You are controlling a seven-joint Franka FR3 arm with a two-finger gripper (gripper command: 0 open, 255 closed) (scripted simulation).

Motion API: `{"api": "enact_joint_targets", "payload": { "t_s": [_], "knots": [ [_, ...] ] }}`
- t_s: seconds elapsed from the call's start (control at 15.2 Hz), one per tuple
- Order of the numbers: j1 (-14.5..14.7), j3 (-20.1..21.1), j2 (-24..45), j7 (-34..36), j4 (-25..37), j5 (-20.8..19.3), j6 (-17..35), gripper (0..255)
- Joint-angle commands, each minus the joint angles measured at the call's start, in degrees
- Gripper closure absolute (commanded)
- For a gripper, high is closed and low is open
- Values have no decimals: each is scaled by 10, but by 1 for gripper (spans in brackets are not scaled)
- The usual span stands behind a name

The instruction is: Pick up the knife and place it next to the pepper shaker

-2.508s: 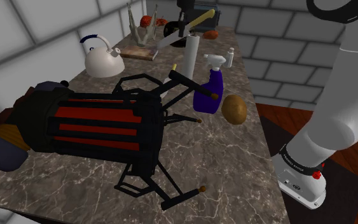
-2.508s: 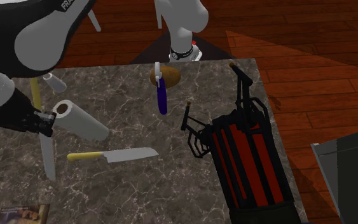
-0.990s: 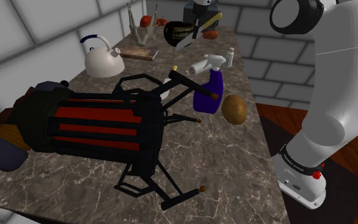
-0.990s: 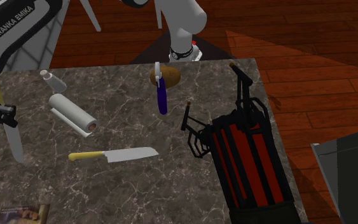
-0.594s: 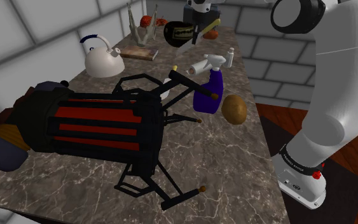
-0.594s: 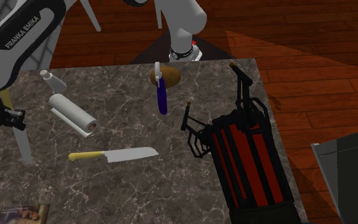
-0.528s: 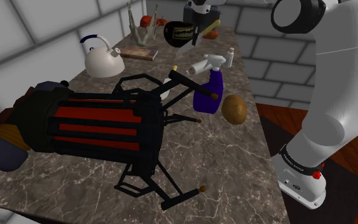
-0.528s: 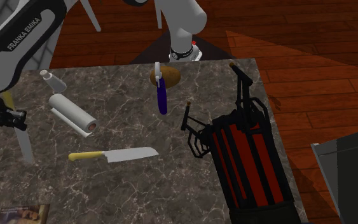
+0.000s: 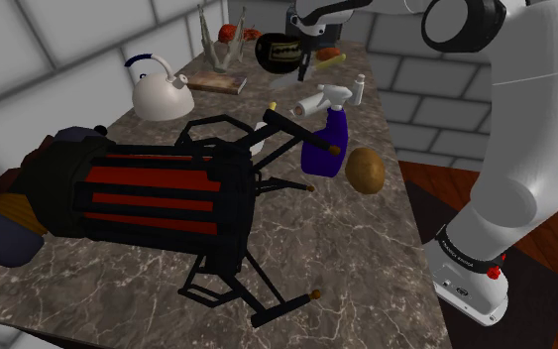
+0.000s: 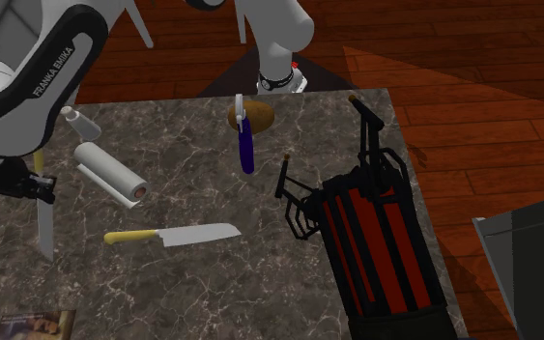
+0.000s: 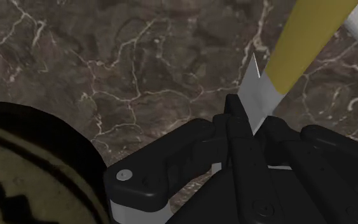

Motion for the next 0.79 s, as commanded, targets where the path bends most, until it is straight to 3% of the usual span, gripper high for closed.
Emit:
{"api": "enact_joint_targets", "payload": {
  "t_s": [0.0,0.26,0.73],
  "knots": [
    [0,0,5,-1,-10,0,14,255],
    [0,0,14,-2,-33,0,46,255],
    [0,0,14,-2,-33,0,46,255]
  ]
}}
